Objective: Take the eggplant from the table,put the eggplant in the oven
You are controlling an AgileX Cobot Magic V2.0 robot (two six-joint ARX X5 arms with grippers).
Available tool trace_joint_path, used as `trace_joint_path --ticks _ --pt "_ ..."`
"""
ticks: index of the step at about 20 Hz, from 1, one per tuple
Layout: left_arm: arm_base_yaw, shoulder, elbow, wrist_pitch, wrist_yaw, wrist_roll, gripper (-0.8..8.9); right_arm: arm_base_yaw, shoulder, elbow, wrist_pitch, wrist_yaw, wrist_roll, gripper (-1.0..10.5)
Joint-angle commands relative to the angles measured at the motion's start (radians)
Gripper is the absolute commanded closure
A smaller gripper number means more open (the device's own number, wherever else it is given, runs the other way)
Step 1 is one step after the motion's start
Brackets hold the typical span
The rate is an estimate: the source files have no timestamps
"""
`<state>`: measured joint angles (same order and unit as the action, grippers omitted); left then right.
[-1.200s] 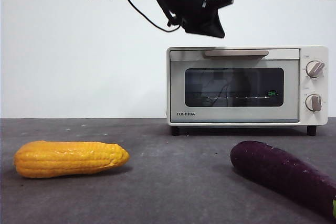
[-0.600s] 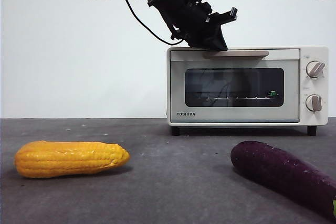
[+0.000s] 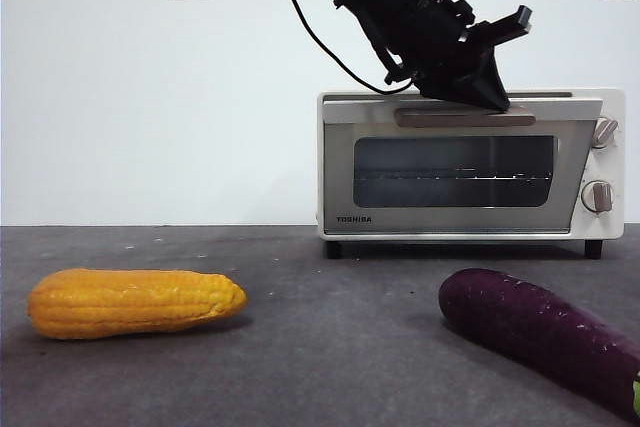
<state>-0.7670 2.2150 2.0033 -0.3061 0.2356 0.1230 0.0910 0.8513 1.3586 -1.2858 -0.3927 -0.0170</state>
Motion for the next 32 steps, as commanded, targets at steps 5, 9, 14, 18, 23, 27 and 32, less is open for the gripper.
trace_joint_path --ticks 5,9,14,18,23,27,32 --pt "-0.073 0.046 -0.026 -0.041 0.045 -0.016 8.20 0.002 -0.003 -0.001 0.005 0.000 -0.011 4.1" --pt "-0.115 0.046 -0.025 -0.039 0.053 -0.020 8.20 0.002 -0.003 -0.001 0.005 0.000 -0.011 4.1" --pt "-0.121 0.042 -0.025 -0.047 0.059 -0.042 8.20 0.002 -0.003 -0.001 0.002 0.000 -0.011 4.1" --pt "-0.086 -0.010 -0.025 -0.075 0.048 -0.042 8.19 0.002 -0.003 -0.001 -0.002 0.000 -0.011 4.1" --pt "0.019 -0.153 -0.025 -0.172 0.022 -0.042 8.19 0.002 -0.003 -0.001 -0.003 0.000 -0.011 4.1" --pt "0.117 -0.291 -0.025 -0.274 0.022 -0.042 8.19 0.002 -0.003 -0.001 -0.005 0.000 -0.011 4.1" --pt "0.238 -0.446 -0.025 -0.384 0.022 -0.040 8.19 0.002 0.004 -0.001 -0.014 0.000 -0.011 4.1"
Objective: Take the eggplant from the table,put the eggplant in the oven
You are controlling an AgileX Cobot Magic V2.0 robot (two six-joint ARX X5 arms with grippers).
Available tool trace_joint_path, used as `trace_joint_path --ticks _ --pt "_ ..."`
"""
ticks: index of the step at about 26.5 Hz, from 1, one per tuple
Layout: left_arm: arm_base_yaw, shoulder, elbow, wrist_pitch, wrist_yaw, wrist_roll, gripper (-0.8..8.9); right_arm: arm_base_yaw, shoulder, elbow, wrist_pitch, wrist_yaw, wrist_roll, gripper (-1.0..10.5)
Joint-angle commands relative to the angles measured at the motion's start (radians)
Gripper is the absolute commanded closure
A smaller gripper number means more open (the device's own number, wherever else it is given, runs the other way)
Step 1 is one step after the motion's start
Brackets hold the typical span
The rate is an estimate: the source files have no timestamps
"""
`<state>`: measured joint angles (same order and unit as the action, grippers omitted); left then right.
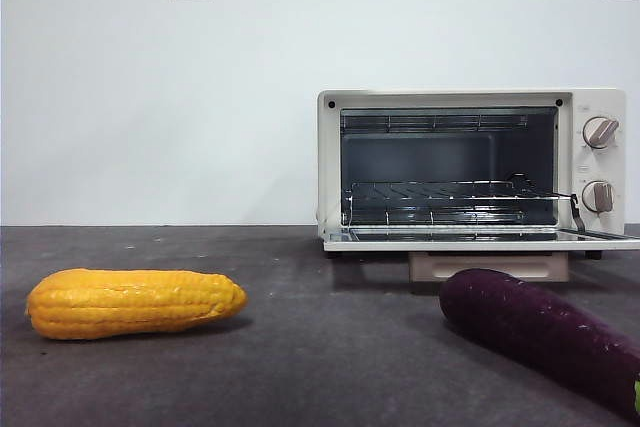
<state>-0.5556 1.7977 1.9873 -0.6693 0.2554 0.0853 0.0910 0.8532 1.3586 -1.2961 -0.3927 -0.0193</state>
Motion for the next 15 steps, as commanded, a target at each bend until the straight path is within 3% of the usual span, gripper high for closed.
trace_joint_path --ticks 1,9,15 --pt "0.051 -0.056 -0.009 -0.046 0.002 0.001 8.19 0.002 0.002 -0.001 -0.007 0.000 -0.009 4.1" --pt "0.190 -0.205 -0.009 -0.234 0.016 0.053 8.19 0.028 0.002 -0.001 -0.007 0.001 -0.012 4.1" --pt "0.280 -0.306 -0.009 -0.355 0.122 0.114 8.20 0.048 0.002 -0.001 -0.007 0.008 -0.014 4.1"
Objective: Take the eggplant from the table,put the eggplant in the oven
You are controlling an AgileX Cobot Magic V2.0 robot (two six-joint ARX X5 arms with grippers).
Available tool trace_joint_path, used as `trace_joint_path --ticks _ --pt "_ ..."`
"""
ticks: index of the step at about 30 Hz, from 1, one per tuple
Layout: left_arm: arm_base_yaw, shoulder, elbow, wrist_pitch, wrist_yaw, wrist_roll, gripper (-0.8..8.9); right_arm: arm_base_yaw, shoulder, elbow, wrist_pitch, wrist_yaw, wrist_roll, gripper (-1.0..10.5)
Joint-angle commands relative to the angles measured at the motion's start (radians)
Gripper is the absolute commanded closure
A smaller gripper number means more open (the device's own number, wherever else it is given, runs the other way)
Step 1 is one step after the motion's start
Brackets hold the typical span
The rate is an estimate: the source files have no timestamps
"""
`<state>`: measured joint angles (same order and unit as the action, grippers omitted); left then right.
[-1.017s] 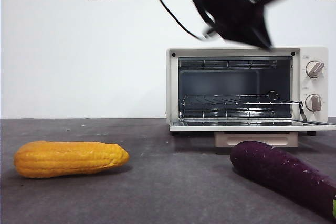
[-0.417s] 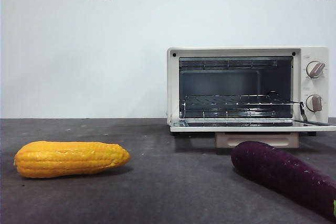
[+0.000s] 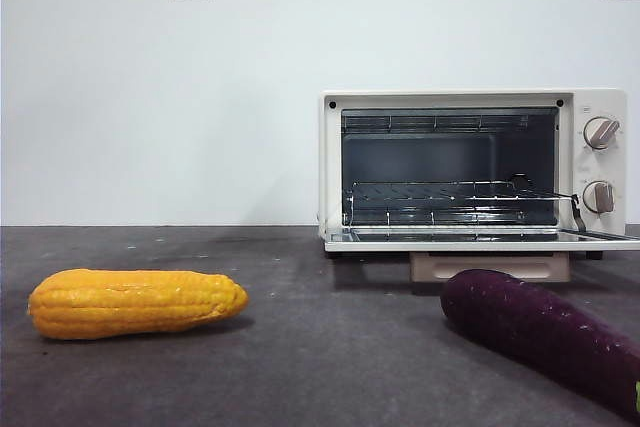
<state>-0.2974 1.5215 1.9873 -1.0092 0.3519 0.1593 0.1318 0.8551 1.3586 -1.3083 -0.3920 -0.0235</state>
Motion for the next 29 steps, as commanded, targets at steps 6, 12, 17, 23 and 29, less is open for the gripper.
trace_joint_path --ticks 6,12,17,23,29 --pt "0.088 -0.146 -0.018 -0.068 0.128 0.055 8.20 0.025 0.000 -0.001 0.005 0.007 -0.011 4.1" --pt "0.114 -0.293 -0.103 -0.100 0.169 0.073 8.20 0.054 0.012 -0.001 0.002 0.037 -0.012 4.1" --pt "0.114 -0.447 -0.314 -0.053 0.211 0.076 8.20 0.074 0.019 -0.001 0.002 0.041 -0.013 4.1" --pt "0.114 -0.613 -0.668 0.068 0.271 0.068 8.19 0.093 0.031 -0.001 -0.003 0.042 -0.012 4.1" --pt "0.116 -0.709 -0.958 0.238 0.340 0.016 8.20 0.093 0.045 -0.002 -0.012 0.041 -0.008 4.1"
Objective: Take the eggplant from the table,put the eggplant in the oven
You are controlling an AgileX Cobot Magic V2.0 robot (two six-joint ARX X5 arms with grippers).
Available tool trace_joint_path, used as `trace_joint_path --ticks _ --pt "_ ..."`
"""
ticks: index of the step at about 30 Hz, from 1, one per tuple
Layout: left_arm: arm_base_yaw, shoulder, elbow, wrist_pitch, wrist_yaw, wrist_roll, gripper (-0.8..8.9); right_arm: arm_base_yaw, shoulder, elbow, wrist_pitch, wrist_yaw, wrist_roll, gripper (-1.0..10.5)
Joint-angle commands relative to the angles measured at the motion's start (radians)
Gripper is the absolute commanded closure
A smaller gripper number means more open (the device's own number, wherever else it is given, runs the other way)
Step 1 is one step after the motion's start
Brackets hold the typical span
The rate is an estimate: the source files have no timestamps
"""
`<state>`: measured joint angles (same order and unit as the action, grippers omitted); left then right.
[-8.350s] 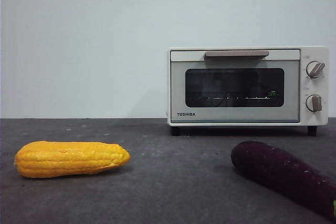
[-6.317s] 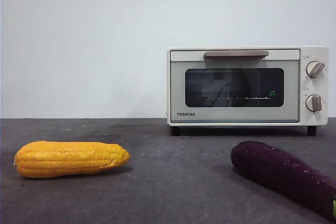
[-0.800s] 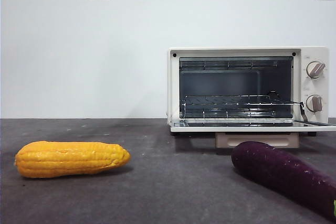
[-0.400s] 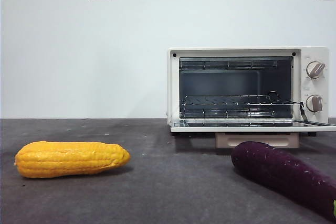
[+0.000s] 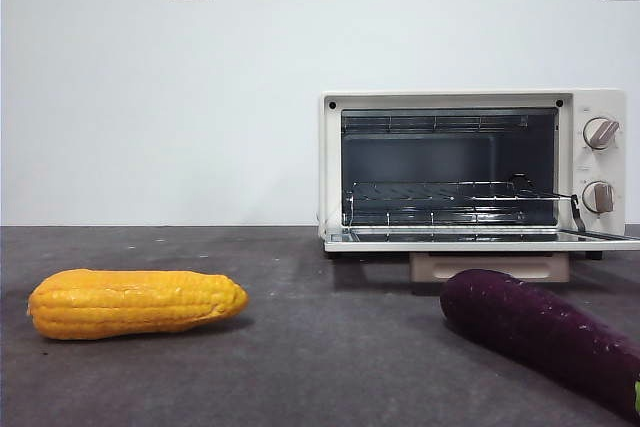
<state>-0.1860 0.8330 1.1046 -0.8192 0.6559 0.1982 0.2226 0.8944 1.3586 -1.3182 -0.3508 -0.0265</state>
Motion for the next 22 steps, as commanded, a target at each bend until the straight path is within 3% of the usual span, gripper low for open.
trace_joint_path --ticks 1,14,22 --pt "0.004 -0.029 -0.108 0.067 0.056 -0.023 8.20 0.005 0.006 -0.002 -0.008 0.000 -0.004 4.1" --pt "0.004 -0.043 -0.170 0.137 0.084 -0.039 8.19 0.080 0.055 -0.043 -0.056 0.000 0.000 4.1" --pt "0.004 -0.043 -0.170 0.133 0.084 -0.039 8.20 0.094 0.058 -0.292 0.034 -0.001 0.033 4.1"
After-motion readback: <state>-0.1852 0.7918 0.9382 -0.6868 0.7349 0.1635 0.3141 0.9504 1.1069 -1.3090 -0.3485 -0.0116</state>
